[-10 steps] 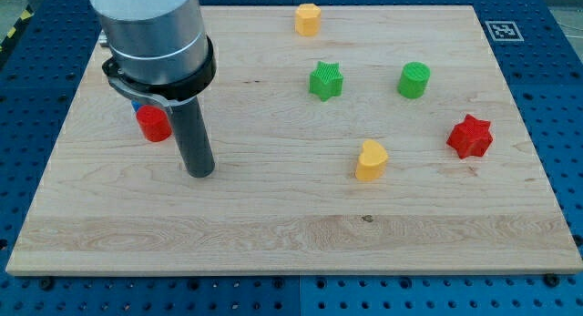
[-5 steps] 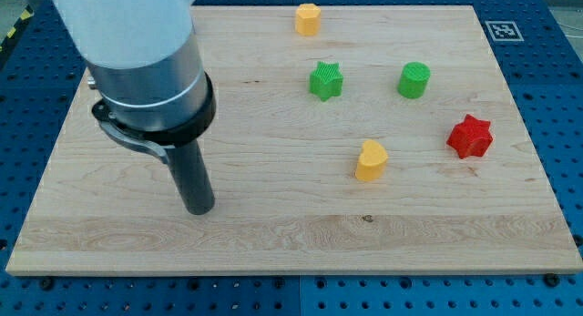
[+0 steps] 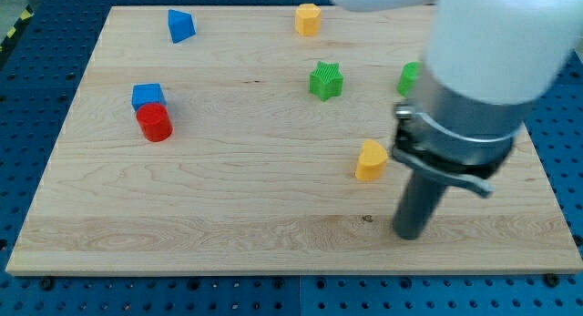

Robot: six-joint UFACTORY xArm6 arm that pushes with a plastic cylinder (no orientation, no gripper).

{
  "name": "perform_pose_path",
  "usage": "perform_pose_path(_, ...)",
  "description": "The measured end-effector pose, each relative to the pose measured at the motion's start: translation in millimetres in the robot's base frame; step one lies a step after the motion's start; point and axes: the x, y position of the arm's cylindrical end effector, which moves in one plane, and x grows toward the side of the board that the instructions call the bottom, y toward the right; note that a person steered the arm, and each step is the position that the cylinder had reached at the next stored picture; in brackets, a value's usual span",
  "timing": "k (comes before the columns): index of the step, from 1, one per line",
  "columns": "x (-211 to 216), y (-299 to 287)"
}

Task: Move the yellow heart to the right of the red circle

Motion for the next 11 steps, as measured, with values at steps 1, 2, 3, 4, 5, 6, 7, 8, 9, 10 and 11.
perform_pose_path(1, -36.1, 13.1)
perform_pose_path(2, -62.7, -2.9)
perform_pose_path(3, -74.9, -38.4)
perform_pose_path(4, -80.5, -82.7)
perform_pose_path(5, -87.3, -98.1)
perform_pose_path(6, -87.7, -57.4)
perform_pose_path(7, -112.0, -64.2)
perform_pose_path(8, -112.9, -103.7)
perform_pose_path(9, -112.9, -139.2)
perform_pose_path(10, -100.8, -151.8)
perform_pose_path(11, -96.8, -157.3)
